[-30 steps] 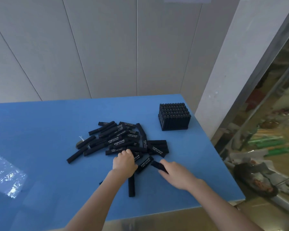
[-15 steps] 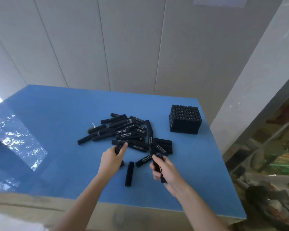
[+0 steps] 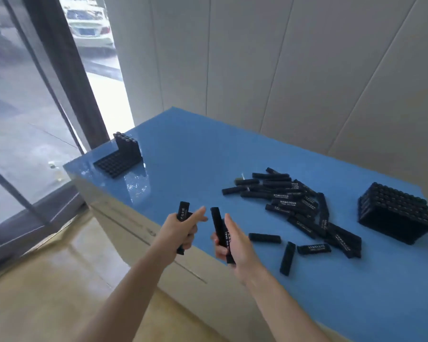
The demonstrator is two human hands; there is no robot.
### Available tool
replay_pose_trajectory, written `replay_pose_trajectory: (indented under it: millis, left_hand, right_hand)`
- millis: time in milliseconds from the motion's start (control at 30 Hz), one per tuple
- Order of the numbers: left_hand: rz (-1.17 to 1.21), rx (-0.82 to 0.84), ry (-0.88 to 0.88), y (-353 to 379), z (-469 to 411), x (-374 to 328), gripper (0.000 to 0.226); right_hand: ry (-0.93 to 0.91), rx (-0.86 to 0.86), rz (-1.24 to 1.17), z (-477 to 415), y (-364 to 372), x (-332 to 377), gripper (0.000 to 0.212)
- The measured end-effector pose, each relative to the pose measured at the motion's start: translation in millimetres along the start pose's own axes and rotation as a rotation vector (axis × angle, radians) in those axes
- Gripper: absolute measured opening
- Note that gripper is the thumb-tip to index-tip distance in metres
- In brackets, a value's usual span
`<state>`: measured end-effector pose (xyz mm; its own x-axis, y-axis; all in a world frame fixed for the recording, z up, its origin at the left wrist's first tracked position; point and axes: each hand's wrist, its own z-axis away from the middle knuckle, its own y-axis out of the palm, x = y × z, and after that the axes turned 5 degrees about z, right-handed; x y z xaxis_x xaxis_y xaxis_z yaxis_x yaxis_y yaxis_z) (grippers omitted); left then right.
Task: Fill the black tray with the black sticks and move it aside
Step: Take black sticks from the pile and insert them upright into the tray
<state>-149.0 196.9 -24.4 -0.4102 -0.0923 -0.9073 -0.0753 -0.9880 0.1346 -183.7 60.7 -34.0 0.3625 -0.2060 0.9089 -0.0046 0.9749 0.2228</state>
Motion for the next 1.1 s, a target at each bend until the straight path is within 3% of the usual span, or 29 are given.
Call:
replay_pose_trajectory:
  millis: [233,467,567,767,867,1100]
  left_hand:
    - [0.046,-0.175,0.096,-125.0,18.1,-22.7,0.040]
    - [0.078,-0.234,0.210,-255.1,17.7,-58.2,0.028]
    - [0.107,-0.264,0.230,-293.4,9.7,-70.5,0.040]
    - [0.094,-0.229,0.223,-336.5,-35.3,-86.9,0.039]
    - [0.044,-0.178,0.228,-348.7,-67.4,-101.2,0.024]
    - [-0.042,-0.115,0.184,-375.0,-154.2,-132.8,0.037]
  right_hand:
    - [-0.029,0.144,0.171,-39.5,148.3,-20.9,0.038]
    - [-0.152,0.069,0.138,-74.0,274.4,-26.9,0.037]
    - [-0.155,-0.020,0.140,-91.7,294.9,-19.4,0.033]
    - [-0.052,-0.129,0.130,-151.4,307.2,-9.6,0.027]
    - [-0.123,-0.225,0.205,-188.2,305.5,-5.6,0.025]
    - [-0.282,-0.398,0.376,-257.7,294.4,7.8,0.022]
